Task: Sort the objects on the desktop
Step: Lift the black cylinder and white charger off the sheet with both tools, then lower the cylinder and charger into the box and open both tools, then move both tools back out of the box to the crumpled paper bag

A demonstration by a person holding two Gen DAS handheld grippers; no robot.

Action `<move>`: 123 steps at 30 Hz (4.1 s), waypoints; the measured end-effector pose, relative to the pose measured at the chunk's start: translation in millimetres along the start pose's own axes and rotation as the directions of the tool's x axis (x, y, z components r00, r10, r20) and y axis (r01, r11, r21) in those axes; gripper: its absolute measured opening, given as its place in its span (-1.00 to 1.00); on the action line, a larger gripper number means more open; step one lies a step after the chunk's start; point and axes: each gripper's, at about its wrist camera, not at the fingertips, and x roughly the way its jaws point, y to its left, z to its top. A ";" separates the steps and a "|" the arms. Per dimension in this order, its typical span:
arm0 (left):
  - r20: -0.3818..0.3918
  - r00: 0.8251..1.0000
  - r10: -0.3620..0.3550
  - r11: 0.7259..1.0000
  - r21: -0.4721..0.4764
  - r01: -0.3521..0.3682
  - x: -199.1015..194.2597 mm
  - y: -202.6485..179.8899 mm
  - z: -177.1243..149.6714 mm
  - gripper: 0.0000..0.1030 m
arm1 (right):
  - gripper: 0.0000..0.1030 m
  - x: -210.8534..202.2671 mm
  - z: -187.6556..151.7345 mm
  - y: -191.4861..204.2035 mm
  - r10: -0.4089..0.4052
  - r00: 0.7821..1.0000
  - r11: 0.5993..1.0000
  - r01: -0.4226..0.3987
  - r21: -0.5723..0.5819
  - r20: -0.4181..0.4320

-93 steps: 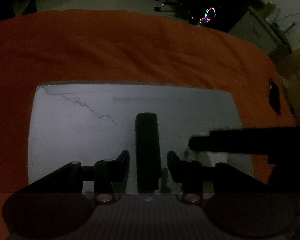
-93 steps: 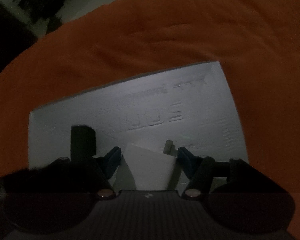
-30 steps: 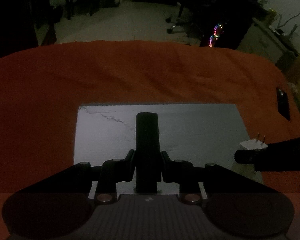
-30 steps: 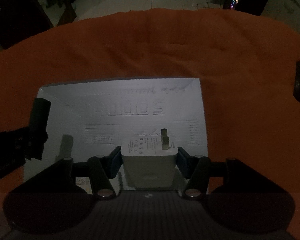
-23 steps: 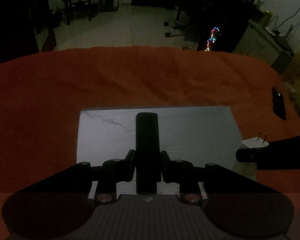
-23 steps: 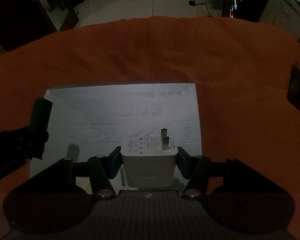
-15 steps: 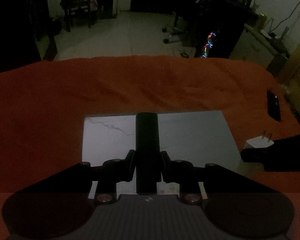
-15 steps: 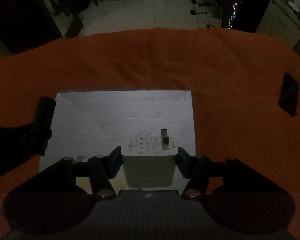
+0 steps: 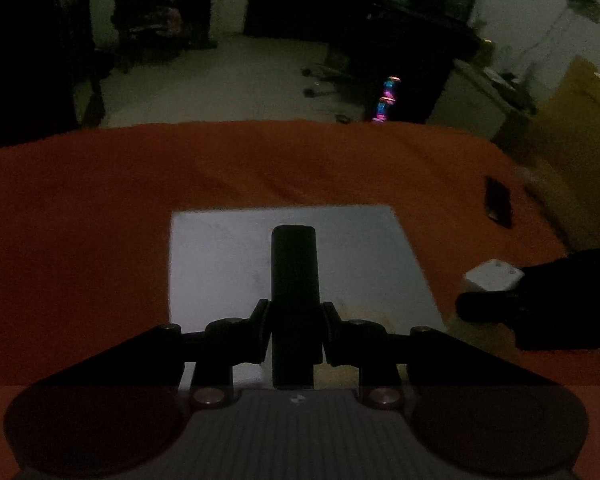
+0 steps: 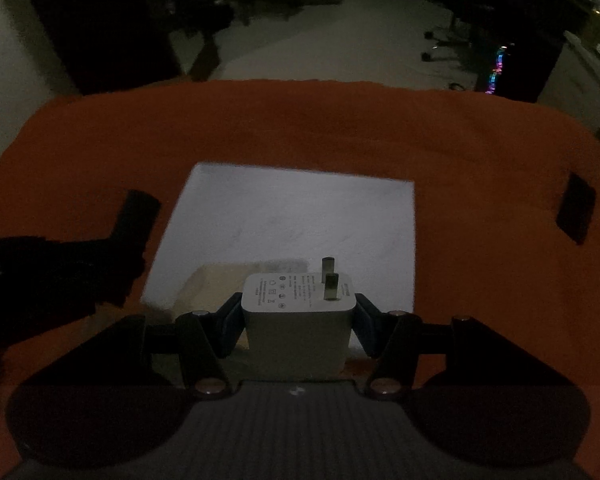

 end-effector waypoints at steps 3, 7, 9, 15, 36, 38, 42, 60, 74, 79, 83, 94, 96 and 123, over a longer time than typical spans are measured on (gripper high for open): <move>-0.011 1.000 -0.016 1.000 0.013 0.017 -9.5 -4.0 -20.8 -0.58 | 0.14 -6.2 -21.0 10.3 0.027 1.000 0.999 -0.028 -0.021 -0.015; -0.040 0.999 -0.035 0.999 0.009 0.036 -12.9 -5.6 -50.0 -0.58 | 0.14 -4.3 -46.2 21.9 0.072 0.996 0.997 -0.074 -0.030 -0.059; -0.046 0.998 -0.042 0.999 0.006 0.043 -14.2 -5.9 -64.8 -0.58 | 0.14 -2.4 -58.4 28.3 0.081 0.994 0.995 -0.084 -0.044 -0.073; -0.105 0.993 -0.062 0.998 0.000 0.062 -13.4 -6.9 -103.6 -0.58 | 0.14 11.9 -96.6 37.0 0.095 0.986 0.993 -0.104 -0.064 -0.140; -0.291 0.956 -0.037 0.997 0.051 0.055 40.3 -45.6 -183.7 -0.58 | 0.14 72.9 -166.3 25.0 0.015 0.940 0.996 -0.045 -0.080 -0.341; -0.298 0.954 -0.029 0.998 0.053 0.047 44.5 -48.9 -186.7 -0.58 | 0.14 73.2 -167.5 20.7 0.001 0.939 0.995 -0.036 -0.093 -0.345; -0.319 0.948 -0.003 0.998 0.061 0.024 53.2 -53.4 -194.1 -0.58 | 0.14 73.9 -168.4 15.4 -0.038 0.935 0.992 -0.008 -0.129 -0.353; -0.329 0.942 0.067 0.995 0.096 -0.037 70.6 -62.7 -189.4 -0.57 | 0.15 113.4 -179.4 13.8 -0.084 0.901 0.980 -0.002 -0.197 -0.426; -0.400 0.915 0.059 0.998 0.040 -0.047 72.9 -53.7 -178.9 -0.53 | 0.34 132.5 -183.3 3.9 -0.079 0.875 0.991 0.017 -0.132 -0.478; -0.394 0.918 0.036 0.999 0.020 -0.031 72.0 -50.5 -177.8 -0.44 | 0.42 123.8 -185.9 -4.2 -0.066 0.882 0.996 0.027 -0.088 -0.467; -0.353 0.934 0.051 0.999 0.006 -0.052 60.4 -45.5 -173.9 -0.09 | 0.40 105.6 -180.8 -6.9 -0.033 0.896 0.999 0.013 -0.048 -0.443; -0.188 0.982 0.026 0.996 -0.075 -0.041 5.3 -27.5 -128.2 0.46 | 0.56 37.9 -134.3 -17.2 0.044 0.962 0.998 -0.029 0.060 -0.271; -0.165 0.986 0.020 0.996 -0.082 -0.034 -1.7 -25.3 -119.5 0.50 | 0.56 26.3 -125.4 -18.0 0.046 0.967 0.997 -0.030 0.066 -0.249; -0.082 0.995 0.062 0.998 -0.026 -0.064 3.4 17.4 -13.9 0.50 | 0.61 23.9 -21.2 -38.7 0.008 0.992 0.992 0.008 0.129 -0.125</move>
